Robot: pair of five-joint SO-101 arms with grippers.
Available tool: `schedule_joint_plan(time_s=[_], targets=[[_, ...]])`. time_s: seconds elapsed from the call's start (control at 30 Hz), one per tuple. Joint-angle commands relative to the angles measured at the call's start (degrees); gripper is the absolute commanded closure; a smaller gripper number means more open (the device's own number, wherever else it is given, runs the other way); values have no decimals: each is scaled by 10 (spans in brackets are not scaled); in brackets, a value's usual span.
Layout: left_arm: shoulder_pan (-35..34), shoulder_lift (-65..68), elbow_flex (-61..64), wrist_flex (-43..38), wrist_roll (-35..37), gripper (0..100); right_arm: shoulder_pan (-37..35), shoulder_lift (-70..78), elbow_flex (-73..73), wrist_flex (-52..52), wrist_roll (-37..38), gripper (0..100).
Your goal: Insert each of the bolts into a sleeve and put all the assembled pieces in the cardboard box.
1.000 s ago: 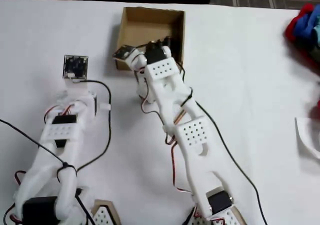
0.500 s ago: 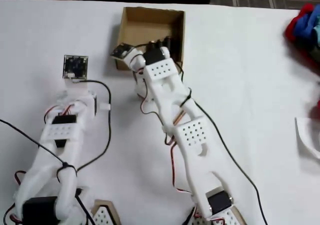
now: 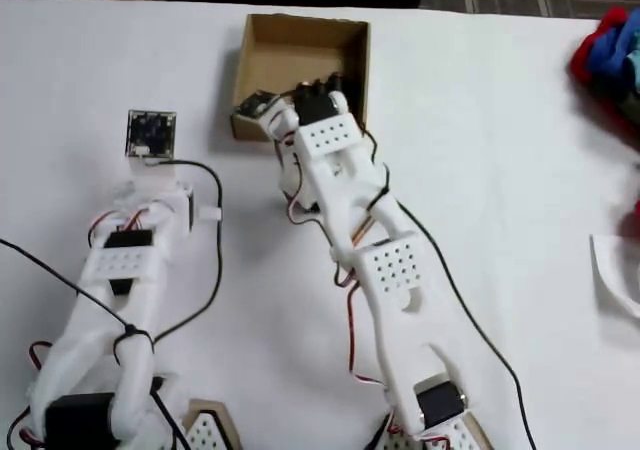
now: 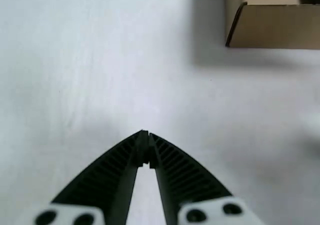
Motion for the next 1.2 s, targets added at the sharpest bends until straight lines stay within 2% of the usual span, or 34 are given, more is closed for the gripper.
schedule_joint_plan(time_s=[0.0, 0.23, 0.43, 0.6, 1.0, 1.17], targets=[[-6, -23, -3, -11, -6, 973, 0, -32, 52, 15, -6, 978], [-6, -23, -3, -11, -6, 973, -4, -32, 69, 6, -6, 967], [-6, -23, -3, -11, -6, 973, -3, -32, 69, -11, -6, 836], [-6, -23, -3, -11, -6, 973, -4, -31, 75, -37, -6, 854], [-6, -23, -3, -11, -6, 973, -2, 6, 67, -11, -7, 853], [-6, -23, -3, -11, -6, 973, 1, 10, -4, -13, -6, 851]])
